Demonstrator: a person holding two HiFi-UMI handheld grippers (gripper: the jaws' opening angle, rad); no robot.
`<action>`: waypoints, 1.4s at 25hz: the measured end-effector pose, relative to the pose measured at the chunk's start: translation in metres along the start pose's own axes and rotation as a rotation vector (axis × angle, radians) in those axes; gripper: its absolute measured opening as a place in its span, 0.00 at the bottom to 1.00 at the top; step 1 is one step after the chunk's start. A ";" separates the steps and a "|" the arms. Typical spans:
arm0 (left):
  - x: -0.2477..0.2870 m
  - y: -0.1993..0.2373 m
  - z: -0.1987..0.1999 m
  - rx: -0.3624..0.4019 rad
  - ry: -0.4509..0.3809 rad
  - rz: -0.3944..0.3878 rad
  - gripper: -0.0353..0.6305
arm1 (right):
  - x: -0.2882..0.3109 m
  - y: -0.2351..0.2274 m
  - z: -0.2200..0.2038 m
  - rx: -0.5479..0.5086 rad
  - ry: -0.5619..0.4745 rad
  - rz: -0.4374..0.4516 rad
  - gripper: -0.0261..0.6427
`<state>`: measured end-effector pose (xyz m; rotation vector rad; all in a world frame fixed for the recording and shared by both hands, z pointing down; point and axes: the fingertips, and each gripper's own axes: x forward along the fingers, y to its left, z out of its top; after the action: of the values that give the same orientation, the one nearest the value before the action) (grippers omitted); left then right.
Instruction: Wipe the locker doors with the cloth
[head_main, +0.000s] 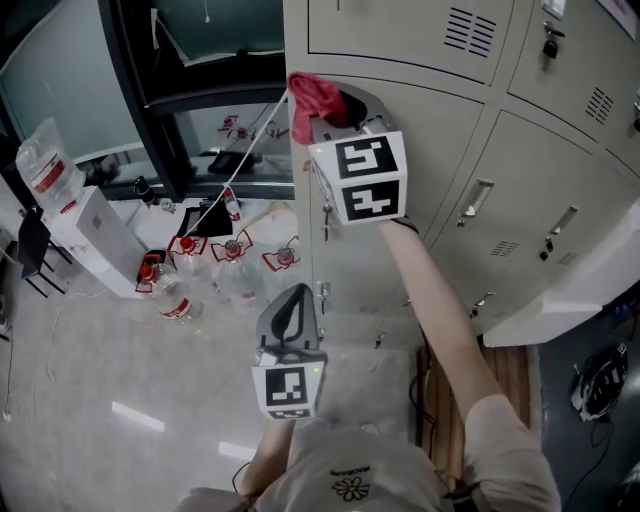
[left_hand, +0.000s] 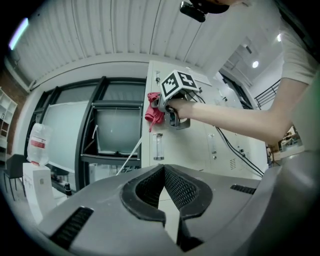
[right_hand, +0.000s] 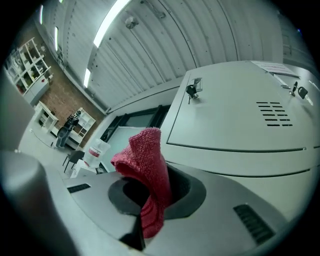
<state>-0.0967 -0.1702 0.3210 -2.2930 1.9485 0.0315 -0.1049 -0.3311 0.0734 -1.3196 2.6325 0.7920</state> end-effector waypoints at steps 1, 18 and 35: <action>-0.001 0.003 -0.002 -0.004 0.003 0.005 0.08 | 0.002 0.001 0.000 -0.010 0.002 -0.004 0.08; 0.007 0.005 -0.009 -0.031 0.008 -0.008 0.08 | -0.012 -0.023 -0.002 -0.035 0.004 -0.063 0.08; 0.030 -0.046 -0.005 -0.008 0.009 -0.108 0.08 | -0.099 -0.147 -0.028 -0.068 0.047 -0.269 0.08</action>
<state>-0.0470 -0.1931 0.3266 -2.4035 1.8294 0.0185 0.0736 -0.3454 0.0677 -1.6833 2.4064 0.8238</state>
